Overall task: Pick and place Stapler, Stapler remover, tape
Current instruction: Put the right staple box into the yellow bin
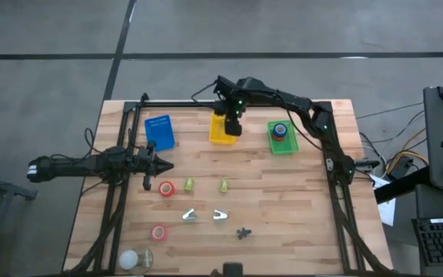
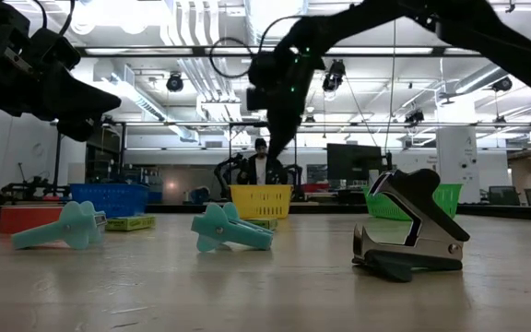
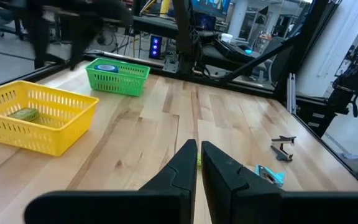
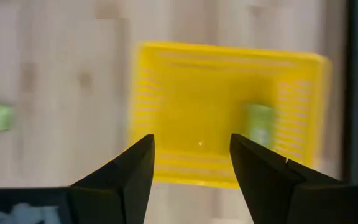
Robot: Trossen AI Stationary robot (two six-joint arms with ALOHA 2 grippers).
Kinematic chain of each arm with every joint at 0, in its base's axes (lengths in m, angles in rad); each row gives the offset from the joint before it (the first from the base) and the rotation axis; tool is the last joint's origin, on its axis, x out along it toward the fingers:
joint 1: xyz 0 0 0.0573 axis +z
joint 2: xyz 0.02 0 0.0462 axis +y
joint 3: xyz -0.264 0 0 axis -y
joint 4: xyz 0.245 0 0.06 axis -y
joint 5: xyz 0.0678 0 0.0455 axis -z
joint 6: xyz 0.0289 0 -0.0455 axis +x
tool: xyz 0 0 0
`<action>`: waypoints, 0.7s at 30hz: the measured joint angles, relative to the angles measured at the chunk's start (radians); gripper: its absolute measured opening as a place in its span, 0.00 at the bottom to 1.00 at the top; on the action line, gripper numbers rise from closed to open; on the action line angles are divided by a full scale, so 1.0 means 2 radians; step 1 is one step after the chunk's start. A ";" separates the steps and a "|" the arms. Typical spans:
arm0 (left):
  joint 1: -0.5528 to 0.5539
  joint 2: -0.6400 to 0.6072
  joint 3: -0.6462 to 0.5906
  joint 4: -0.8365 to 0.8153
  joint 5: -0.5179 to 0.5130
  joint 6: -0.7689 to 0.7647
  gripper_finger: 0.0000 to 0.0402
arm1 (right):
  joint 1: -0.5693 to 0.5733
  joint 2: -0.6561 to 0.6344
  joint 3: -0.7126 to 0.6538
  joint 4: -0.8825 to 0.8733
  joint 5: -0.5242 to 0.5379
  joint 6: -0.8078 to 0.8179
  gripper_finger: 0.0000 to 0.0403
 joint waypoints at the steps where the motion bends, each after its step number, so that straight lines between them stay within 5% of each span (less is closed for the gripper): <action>1: 0.000 0.000 0.000 0.000 0.000 0.000 0.06 | 0.010 -0.004 -0.006 0.000 -0.002 0.000 0.50; 9: 0.000 0.000 0.000 0.000 0.000 0.000 0.06 | 0.102 -0.003 -0.025 -0.026 -0.007 0.034 0.51; 16: 0.000 0.000 0.000 0.000 0.000 0.000 0.06 | 0.180 -0.003 -0.040 -0.047 -0.007 -0.049 0.49; 21: 0.000 0.000 0.000 0.000 0.000 0.000 0.06 | 0.225 0.001 -0.053 -0.024 0.040 -0.094 0.48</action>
